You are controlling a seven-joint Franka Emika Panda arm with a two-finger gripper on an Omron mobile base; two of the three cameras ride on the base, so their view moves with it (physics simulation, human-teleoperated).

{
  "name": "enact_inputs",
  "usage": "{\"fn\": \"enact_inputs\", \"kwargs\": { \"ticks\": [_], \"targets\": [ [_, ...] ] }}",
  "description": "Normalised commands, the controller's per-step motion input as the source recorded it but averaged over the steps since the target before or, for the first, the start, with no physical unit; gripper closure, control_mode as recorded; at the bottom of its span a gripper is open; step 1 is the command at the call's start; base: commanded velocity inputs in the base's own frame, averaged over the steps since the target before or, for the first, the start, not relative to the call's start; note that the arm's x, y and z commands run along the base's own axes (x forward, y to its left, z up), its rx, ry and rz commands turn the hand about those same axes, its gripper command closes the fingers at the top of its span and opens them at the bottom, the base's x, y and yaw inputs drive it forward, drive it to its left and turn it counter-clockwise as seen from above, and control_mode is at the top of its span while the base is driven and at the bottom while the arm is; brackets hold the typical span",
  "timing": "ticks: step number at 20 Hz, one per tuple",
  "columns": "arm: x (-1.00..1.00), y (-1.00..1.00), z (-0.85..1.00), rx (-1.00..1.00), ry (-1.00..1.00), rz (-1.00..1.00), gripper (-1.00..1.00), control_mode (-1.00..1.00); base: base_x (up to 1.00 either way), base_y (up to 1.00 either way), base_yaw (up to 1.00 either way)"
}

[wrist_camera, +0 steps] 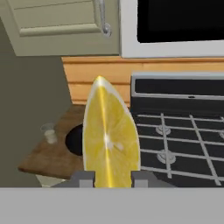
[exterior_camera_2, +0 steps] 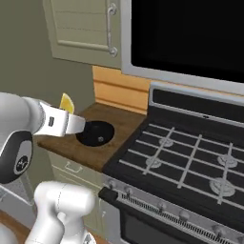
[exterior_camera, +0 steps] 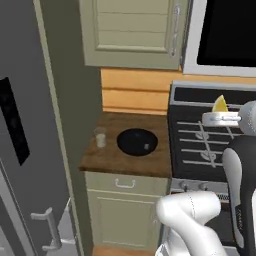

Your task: Grab a lemon wedge from the fridge and one ice cube from the ice bowl, and put them in the glass of lemonade.

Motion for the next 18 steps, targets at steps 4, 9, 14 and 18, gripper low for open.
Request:
{"fn": "enact_inputs", "kwargs": {
  "ticks": [4, 9, 14, 18],
  "targets": [
    [0.0, 0.0, 0.0, 0.0, 0.0, 0.0, 1.0, 1.0, 0.24, 0.92, 0.31],
    [0.0, 0.0, 0.0, 0.0, 0.0, 0.0, 1.0, 1.0, 0.49, 0.54, 0.21],
    [0.0, 0.0, 0.0, 0.0, 0.0, 0.0, 1.0, 1.0, 0.51, -0.14, 0.01],
    [0.0, 0.0, 0.0, 0.0, 0.0, 0.0, 1.0, 1.0, 0.4, -0.29, 0.0]
  ]
}}
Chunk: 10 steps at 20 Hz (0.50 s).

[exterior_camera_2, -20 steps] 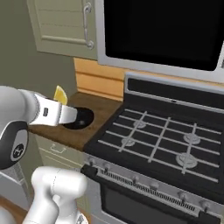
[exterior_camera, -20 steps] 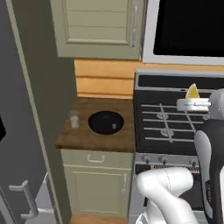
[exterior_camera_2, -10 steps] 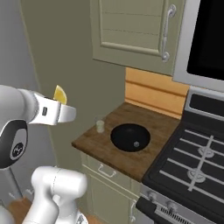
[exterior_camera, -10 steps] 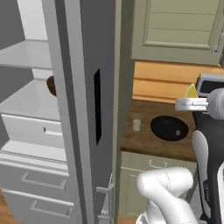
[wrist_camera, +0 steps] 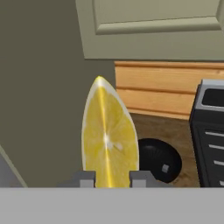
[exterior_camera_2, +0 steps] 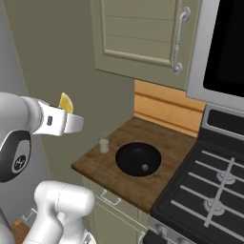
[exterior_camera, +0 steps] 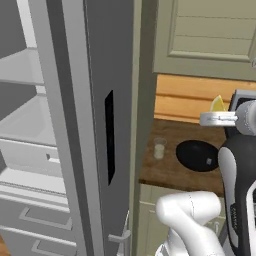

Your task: Grab a lemon wedge from the fridge and one ice cube from the ice bowl, and put them in the glass of lemonade.

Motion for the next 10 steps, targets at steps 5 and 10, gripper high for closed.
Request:
{"fn": "enact_inputs", "kwargs": {
  "ticks": [5, 10],
  "targets": [
    [0.0, 0.0, 0.0, 0.0, 0.0, 0.0, 1.0, 1.0, 0.4, -0.21, 0.0],
    [0.0, 0.0, 0.0, 0.0, 0.0, 0.0, 1.0, 1.0, 0.2, -0.36, 0.0]
  ]
}}
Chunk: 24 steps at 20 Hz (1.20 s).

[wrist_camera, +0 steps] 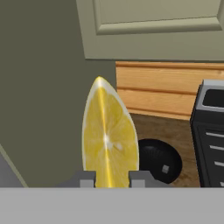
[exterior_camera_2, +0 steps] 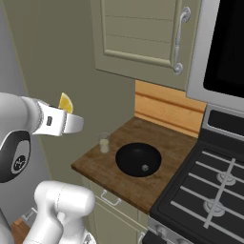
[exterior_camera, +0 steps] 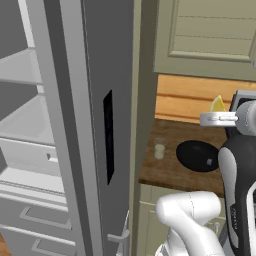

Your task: Grab a lemon wedge from the fridge and one ice cube from the ice bowl, and put them in the glass of lemonade.

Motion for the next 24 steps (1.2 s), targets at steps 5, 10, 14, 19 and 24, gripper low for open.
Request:
{"fn": "enact_inputs", "kwargs": {
  "ticks": [5, 10, 14, 19, 24],
  "targets": [
    [0.0, -0.07, 0.0, 0.0, 0.0, 0.0, 1.0, -1.0, 0.01, -0.15, 0.0],
    [0.08, -0.06, 0.0, 0.0, 0.0, 0.01, 1.0, -1.0, 0.0, 0.0, 0.0],
    [0.09, -0.16, -0.05, 0.0, 0.0, 0.05, 1.0, -1.0, 0.0, 0.0, 0.0],
    [0.16, -0.14, -0.27, -0.03, -0.03, 0.22, 1.0, -1.0, 0.0, 0.0, 0.0],
    [0.17, -0.06, -0.53, -0.17, -0.14, 0.33, 1.0, -1.0, 0.0, 0.0, 0.0]
  ]
}}
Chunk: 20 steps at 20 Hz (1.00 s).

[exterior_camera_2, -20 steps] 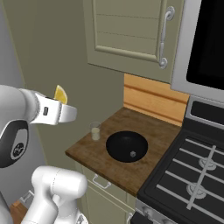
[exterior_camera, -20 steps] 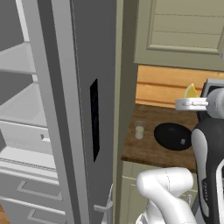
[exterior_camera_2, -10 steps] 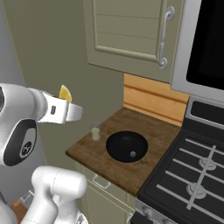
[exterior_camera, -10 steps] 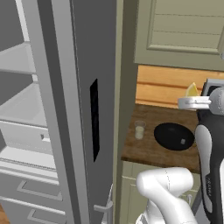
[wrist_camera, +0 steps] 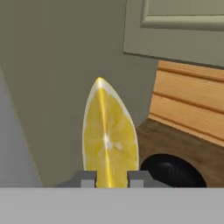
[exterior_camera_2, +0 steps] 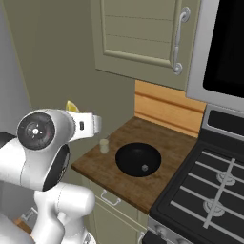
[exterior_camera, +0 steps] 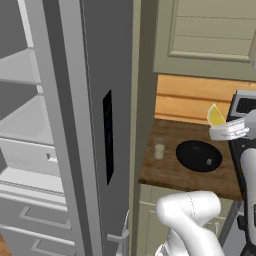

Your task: Grab a lemon wedge from the fridge and one ice cube from the ice bowl, and put them in the glass of lemonade.

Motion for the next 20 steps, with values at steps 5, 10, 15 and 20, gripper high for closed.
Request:
{"fn": "enact_inputs", "kwargs": {
  "ticks": [5, 10, 15, 20],
  "targets": [
    [0.14, -0.12, -0.4, -0.29, -0.21, 0.33, 1.0, -1.0, 0.0, 0.0, 0.0],
    [0.05, -0.14, -0.3, -0.4, -0.19, 0.29, 1.0, -1.0, 0.0, 0.0, 0.0],
    [0.17, 0.0, -0.37, -0.54, -0.12, 0.2, 1.0, -1.0, 0.0, 0.0, 0.0],
    [0.1, 0.0, -0.41, -0.63, -0.1, 0.2, 1.0, -1.0, 0.0, 0.0, 0.0]
  ]
}}
